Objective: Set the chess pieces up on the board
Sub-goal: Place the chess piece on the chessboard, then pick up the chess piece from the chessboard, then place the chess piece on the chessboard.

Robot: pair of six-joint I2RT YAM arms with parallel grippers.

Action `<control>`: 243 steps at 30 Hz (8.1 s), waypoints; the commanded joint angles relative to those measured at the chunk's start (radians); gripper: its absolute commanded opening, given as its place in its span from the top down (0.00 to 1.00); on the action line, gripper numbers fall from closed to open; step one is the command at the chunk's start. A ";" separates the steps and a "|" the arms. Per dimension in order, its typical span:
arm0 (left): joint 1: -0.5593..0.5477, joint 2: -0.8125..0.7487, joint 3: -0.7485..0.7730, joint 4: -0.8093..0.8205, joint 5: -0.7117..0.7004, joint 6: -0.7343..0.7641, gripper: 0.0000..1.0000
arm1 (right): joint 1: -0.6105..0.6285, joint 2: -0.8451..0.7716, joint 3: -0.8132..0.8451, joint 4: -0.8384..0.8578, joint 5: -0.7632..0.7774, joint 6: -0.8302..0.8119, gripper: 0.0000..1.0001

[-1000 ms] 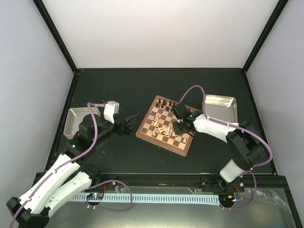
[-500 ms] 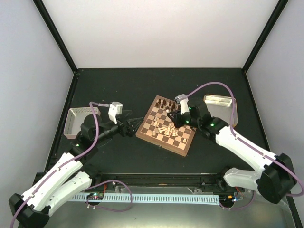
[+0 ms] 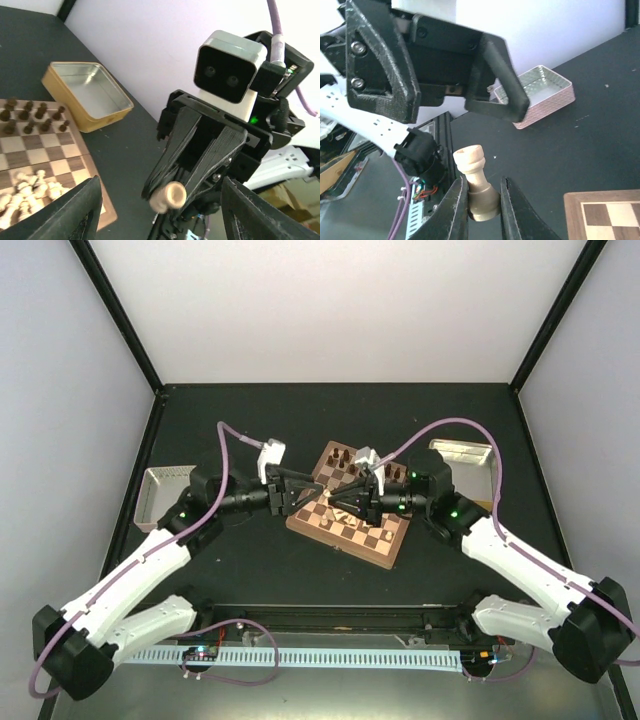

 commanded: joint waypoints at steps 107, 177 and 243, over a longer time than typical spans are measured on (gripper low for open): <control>-0.023 0.605 0.140 -0.408 -0.450 0.213 0.61 | 0.020 0.042 -0.013 -0.177 0.699 0.132 0.42; -0.017 -0.590 -0.024 -0.368 -0.849 0.431 0.08 | 0.059 0.774 0.545 -0.525 0.811 0.138 0.93; -0.003 -0.581 -0.032 -0.385 -0.837 0.440 0.08 | 0.197 0.801 0.683 -0.626 0.767 0.105 0.74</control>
